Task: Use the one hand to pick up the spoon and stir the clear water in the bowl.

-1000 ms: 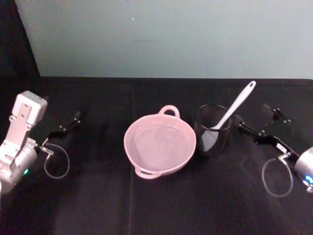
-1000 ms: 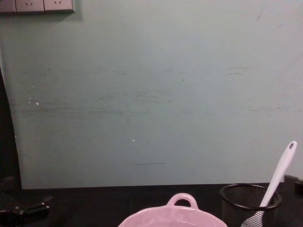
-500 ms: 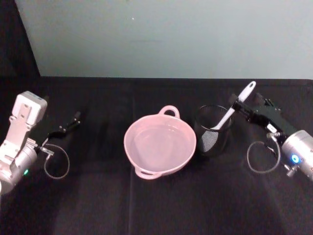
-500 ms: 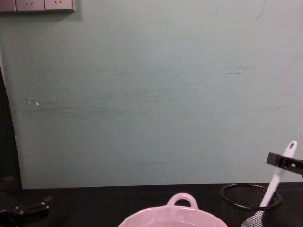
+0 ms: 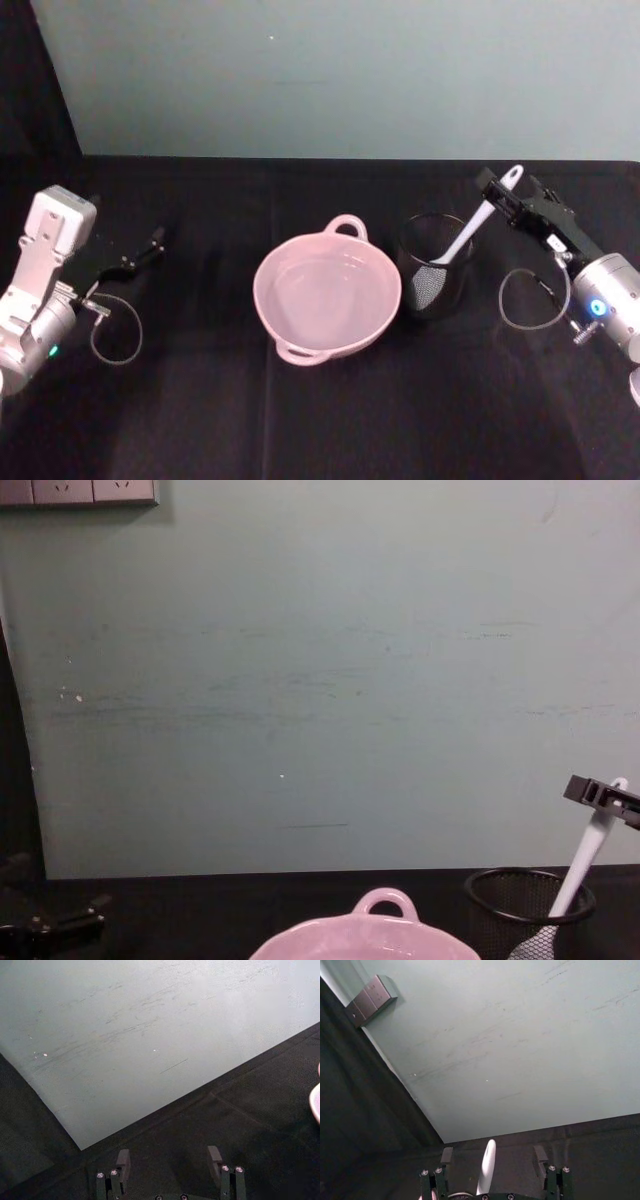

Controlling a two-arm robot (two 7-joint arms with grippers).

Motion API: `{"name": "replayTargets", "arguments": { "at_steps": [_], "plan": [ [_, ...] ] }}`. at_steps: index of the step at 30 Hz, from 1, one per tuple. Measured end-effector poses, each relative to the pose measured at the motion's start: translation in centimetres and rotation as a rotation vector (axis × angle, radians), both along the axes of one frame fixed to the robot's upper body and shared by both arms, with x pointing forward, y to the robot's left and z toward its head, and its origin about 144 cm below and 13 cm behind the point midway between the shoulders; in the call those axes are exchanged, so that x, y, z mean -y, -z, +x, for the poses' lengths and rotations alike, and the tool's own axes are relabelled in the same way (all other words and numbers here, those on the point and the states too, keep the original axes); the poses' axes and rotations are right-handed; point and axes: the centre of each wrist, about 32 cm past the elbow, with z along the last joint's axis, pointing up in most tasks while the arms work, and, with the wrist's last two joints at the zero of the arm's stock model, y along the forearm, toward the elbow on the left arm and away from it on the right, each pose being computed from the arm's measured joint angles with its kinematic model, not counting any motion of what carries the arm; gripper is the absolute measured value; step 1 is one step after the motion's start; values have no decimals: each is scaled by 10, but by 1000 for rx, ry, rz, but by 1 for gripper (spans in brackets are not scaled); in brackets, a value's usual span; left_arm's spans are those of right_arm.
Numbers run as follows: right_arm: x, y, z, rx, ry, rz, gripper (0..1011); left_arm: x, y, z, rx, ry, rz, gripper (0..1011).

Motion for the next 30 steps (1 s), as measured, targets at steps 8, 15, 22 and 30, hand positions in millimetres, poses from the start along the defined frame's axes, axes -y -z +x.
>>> {"name": "replayTargets", "arguments": {
  "at_steps": [8,15,22,30],
  "plan": [
    [-5,1,2,15,17,28,982,0,0,0,0,0,0,1011],
    [-9,2,1,6,37,32,814,0,0,0,0,0,0,1011],
    [-9,1,2,3,37,43,606,0,0,0,0,0,0,1011],
    [-8,-1,3,9,29,47,336,0,0,0,0,0,0,1011]
  ]
}}
